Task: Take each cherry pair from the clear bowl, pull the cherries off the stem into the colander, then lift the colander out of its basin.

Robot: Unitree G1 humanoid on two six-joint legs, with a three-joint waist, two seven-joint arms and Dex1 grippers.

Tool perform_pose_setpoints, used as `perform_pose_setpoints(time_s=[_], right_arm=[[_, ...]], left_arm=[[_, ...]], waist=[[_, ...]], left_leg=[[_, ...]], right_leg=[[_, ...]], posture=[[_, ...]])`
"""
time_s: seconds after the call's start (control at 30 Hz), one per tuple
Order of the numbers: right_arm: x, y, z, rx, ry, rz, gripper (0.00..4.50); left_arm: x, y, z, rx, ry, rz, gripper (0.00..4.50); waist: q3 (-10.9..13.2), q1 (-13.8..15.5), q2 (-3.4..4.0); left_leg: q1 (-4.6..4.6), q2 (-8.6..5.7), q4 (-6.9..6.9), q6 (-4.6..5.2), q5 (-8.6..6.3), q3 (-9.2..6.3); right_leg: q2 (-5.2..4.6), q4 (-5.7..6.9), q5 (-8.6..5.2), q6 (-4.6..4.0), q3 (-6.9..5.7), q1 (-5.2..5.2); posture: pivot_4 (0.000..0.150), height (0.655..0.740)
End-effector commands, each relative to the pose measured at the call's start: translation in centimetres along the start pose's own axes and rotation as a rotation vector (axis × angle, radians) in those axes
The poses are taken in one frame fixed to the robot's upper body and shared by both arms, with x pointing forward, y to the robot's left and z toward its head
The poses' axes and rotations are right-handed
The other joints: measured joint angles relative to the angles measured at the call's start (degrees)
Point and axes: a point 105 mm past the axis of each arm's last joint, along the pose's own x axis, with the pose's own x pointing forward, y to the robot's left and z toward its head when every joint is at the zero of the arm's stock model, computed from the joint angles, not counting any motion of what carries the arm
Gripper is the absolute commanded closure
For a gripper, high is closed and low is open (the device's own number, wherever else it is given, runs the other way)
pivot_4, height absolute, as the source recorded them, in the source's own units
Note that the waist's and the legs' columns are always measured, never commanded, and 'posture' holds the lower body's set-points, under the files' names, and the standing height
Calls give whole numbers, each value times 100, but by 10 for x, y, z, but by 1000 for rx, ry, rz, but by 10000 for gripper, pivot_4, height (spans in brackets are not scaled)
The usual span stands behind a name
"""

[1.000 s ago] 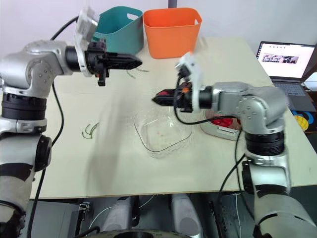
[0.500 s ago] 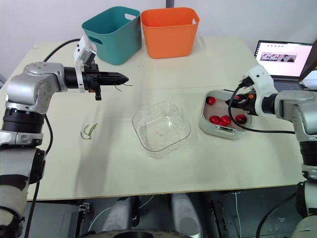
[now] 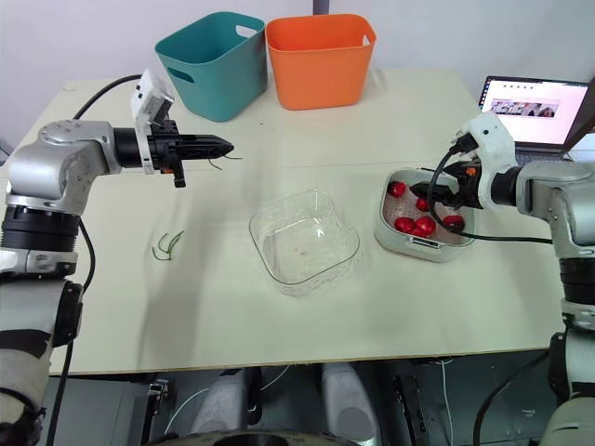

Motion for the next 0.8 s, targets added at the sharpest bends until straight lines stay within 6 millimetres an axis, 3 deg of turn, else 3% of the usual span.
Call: perform_pose_setpoints(time_s=[0.03,0.1,0.2,0.27,0.37,0.47,0.6,0.7,0.73,0.8], right_arm=[[-4,60,64,-50,-227,235,492],[7,104,78,-55,-244,387,492],[13,144,80,-87,-229,515,492],[14,176,76,-127,-212,640,492],[16,208,64,-213,-166,745,492],[24,223,54,-253,-129,783,492],[24,233,52,-269,-126,831,492],[24,234,51,-278,-126,844,492],[24,234,51,-279,-127,844,0],[24,233,52,-280,-129,845,0]], left_arm=[[-32,12,1,-70,-13,96,45000],[-55,13,-14,-193,3,136,45000],[-72,10,-29,-304,5,177,45000],[-86,3,-48,-390,29,200,45000],[-105,-7,-78,-482,85,265,45000],[-122,-11,-101,-581,87,352,45000],[-130,-28,-130,-644,148,363,45000],[-134,-30,-136,-678,136,380,45000],[-135,-29,-134,-684,121,387,40516],[-138,-27,-131,-690,99,391,35658]], waist=[[0,-84,0],[-1,-168,2],[-1,-109,1],[-1,-78,0],[-2,-25,-1],[-3,38,-3],[-6,83,-7],[-5,79,-7],[-6,85,-7],[-7,76,-9]], left_leg=[[4,1,-3,0,0,-1],[6,6,-6,0,0,-11],[1,9,-6,1,0,-29],[-8,7,-3,0,0,-30],[-13,-1,2,0,0,-21],[-8,0,4,0,0,-19],[-7,2,8,-1,0,-25],[-4,1,4,-1,0,-20],[-4,2,4,-1,0,-22],[-5,3,4,-1,0,-24]], right_leg=[[2,4,-1,0,0,2],[9,13,0,-3,-4,-1],[9,21,-5,-17,-22,-1],[0,12,0,-23,-27,1],[-17,3,-2,-18,-24,4],[-17,-3,-4,-23,-24,9],[-17,-1,-12,-43,-33,15],[-19,-3,-11,-46,-31,14],[-18,-3,-11,-46,-33,13],[-15,-3,-11,-46,-34,13]], posture=[[1500,7400],[1500,7400],[1500,7400],[1500,7400],[1500,7400],[1500,7400],[1500,7400],[1500,7400],[1500,7400],[1500,7400]])
